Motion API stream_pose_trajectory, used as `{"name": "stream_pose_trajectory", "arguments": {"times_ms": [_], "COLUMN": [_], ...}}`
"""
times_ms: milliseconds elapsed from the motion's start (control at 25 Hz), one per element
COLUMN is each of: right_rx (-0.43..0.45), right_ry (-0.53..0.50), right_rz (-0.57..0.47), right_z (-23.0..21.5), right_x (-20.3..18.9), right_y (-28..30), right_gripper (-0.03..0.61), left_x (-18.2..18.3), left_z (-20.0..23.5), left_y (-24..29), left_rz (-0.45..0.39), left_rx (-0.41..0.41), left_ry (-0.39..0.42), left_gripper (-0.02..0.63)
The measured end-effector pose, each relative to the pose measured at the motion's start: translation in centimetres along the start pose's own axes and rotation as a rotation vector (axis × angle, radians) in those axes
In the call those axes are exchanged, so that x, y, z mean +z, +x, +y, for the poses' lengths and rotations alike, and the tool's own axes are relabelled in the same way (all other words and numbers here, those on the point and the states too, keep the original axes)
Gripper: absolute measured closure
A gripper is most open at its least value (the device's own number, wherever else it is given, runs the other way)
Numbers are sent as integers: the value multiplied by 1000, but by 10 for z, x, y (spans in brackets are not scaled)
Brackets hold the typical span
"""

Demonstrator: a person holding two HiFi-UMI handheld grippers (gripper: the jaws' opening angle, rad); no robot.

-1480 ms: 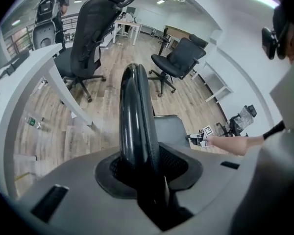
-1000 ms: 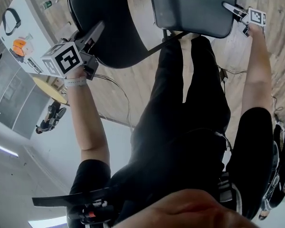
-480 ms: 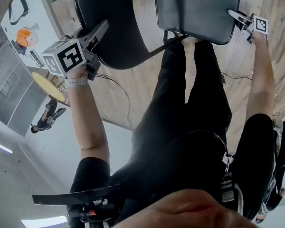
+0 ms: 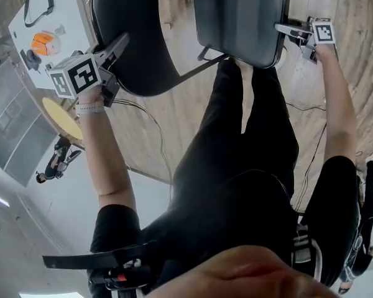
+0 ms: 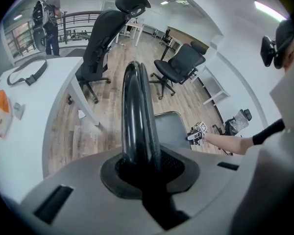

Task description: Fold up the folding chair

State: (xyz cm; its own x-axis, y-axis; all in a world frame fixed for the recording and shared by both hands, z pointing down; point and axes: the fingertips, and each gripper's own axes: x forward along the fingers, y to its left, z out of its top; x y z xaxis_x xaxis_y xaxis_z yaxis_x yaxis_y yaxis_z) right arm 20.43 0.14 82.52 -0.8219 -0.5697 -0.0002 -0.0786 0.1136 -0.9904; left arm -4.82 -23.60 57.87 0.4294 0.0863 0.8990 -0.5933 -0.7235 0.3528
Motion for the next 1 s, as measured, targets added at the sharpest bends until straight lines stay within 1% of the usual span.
{"name": "stream_pose_trajectory", "arguments": {"times_ms": [80,200,320,400,560,640,800,880,1000], "right_rx": [8,68,81,73,103,119,180,194,210], "right_ry": [-32,-41,-104,-141,-139,-141,-117,-116,-114], "right_rz": [14,4,21,47,68,74,49,39,26], "right_z": [19,62,98,107,109,111,127,132,133], "right_x": [4,19,34,35,32,32,38,41,42], "right_y": [19,66,116,131,148,167,200,211,233], "right_gripper": [403,422,434,433,434,434,434,434,433], "left_x": [2,9,15,14,12,12,18,19,16], "left_z": [7,29,52,57,56,60,63,63,66], "left_y": [-12,-48,-80,-84,-74,-76,-86,-89,-87], "left_rz": [-6,-24,-45,-49,-51,-53,-75,-82,-87], "left_rx": [4,10,20,24,24,31,64,81,70], "left_ry": [4,4,3,2,14,28,43,40,34], "left_gripper": [551,551,552,551,552,554,555,557,557]}}
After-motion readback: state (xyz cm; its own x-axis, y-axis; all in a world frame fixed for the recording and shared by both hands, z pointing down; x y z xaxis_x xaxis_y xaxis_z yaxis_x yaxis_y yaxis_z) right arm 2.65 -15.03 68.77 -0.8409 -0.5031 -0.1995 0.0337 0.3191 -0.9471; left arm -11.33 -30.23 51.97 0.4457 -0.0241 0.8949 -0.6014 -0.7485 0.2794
